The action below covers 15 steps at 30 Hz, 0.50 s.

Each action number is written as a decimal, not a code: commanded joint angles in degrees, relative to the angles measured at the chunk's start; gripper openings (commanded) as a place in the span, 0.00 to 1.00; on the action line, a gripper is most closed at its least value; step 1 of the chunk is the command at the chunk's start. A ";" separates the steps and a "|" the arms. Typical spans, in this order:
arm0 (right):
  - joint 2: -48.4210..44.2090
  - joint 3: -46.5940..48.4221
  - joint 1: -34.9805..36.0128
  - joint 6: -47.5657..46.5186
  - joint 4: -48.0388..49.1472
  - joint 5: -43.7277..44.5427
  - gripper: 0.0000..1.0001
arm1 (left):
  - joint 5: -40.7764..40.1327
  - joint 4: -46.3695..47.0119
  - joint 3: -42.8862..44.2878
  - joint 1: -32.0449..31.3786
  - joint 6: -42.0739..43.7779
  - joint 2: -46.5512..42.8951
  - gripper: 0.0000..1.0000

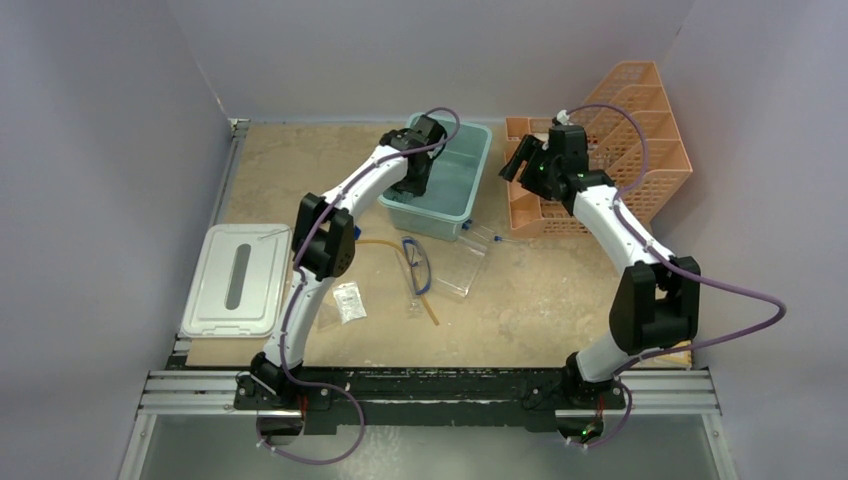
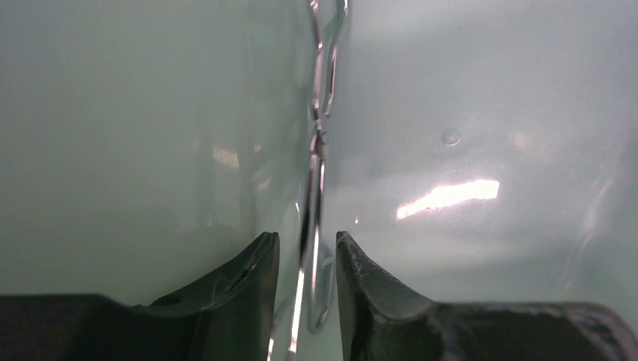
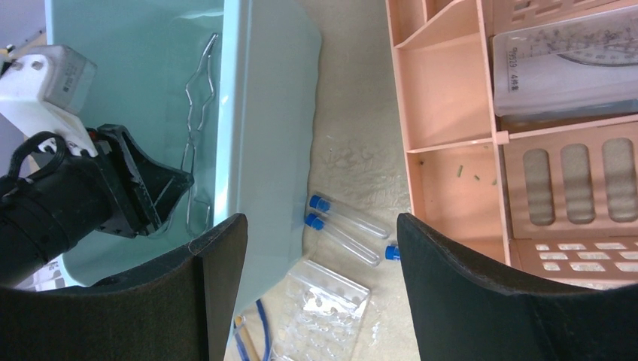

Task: Organize the chemistry lab equipment

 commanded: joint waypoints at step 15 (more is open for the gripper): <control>-0.32 6.27 0.51 -8.79 -1.03 -3.45 0.74 | 1.13 15.94 -10.70 0.46 -2.13 -28.06 0.52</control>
